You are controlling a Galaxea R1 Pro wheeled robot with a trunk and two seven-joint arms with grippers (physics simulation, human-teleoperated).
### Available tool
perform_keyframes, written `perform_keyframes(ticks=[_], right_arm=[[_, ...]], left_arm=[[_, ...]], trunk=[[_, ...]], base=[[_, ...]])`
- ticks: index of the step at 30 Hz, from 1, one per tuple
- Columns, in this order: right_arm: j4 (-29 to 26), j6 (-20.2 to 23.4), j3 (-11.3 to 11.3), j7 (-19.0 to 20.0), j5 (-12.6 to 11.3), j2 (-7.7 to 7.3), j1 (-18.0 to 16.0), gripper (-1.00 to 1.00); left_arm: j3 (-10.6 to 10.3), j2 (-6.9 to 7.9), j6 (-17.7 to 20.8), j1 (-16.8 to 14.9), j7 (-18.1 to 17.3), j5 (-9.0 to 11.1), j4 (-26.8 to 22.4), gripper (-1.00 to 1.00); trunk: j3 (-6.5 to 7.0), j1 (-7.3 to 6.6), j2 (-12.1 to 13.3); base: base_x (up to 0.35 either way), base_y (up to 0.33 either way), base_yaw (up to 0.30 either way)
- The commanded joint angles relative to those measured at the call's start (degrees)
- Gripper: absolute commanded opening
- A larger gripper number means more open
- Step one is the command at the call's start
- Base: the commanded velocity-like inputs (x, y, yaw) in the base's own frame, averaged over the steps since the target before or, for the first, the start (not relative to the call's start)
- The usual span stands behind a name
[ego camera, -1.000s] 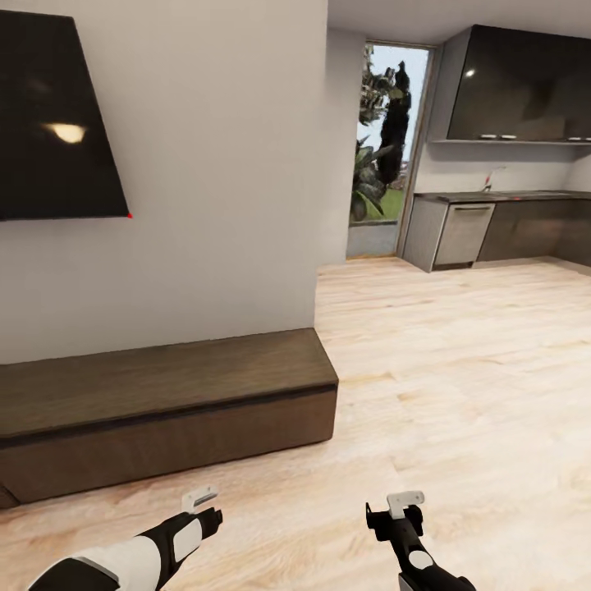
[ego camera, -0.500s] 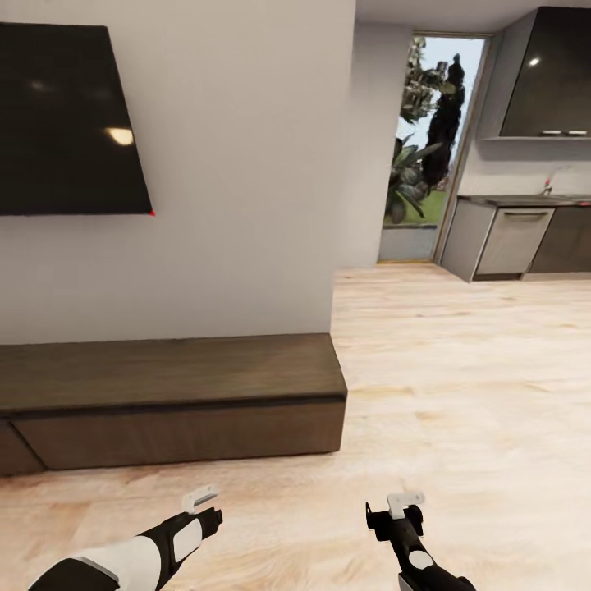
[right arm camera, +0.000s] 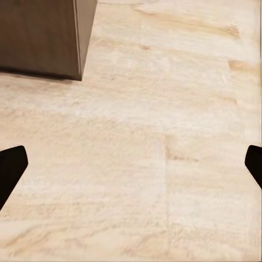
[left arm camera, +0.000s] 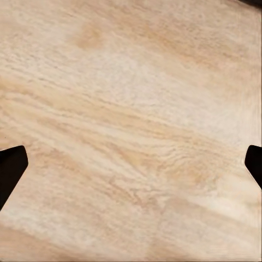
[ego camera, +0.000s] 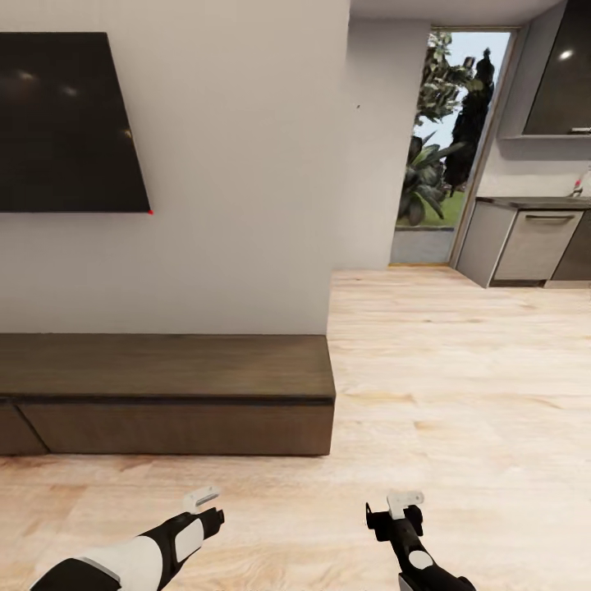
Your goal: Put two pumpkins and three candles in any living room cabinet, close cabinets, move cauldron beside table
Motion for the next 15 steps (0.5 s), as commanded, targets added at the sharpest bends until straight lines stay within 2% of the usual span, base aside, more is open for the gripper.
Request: perform_keyframes(ticks=[1, 8, 15], right_arm=[[0.0, -0.1, 0.5, -0.2, -0.5, -0.01, 0.0, 1.0], [0.0, 0.0, 0.5, -0.2, -0.5, -0.01, 0.0, 1.0], [0.0, 0.0, 0.5, -0.2, -0.6, -0.01, 0.0, 1.0]], left_arm=[[-0.5, -0.03, 0.1, -0.1, 0.2, 0.3, 0.1, 1.0], [-0.5, -0.11, 0.1, -0.1, 0.2, 0.3, 0.1, 1.0], [-0.5, -0.08, -2.3, -0.1, 0.1, 0.4, 0.1, 1.0]], trunk=[[-0.05, -0.01, 0.0], [-0.05, -0.01, 0.0], [-0.05, -0.01, 0.0]], base=[[-0.017, -0.315, 0.002], [-0.058, -0.289, 0.001], [-0.007, -0.034, 0.0]])
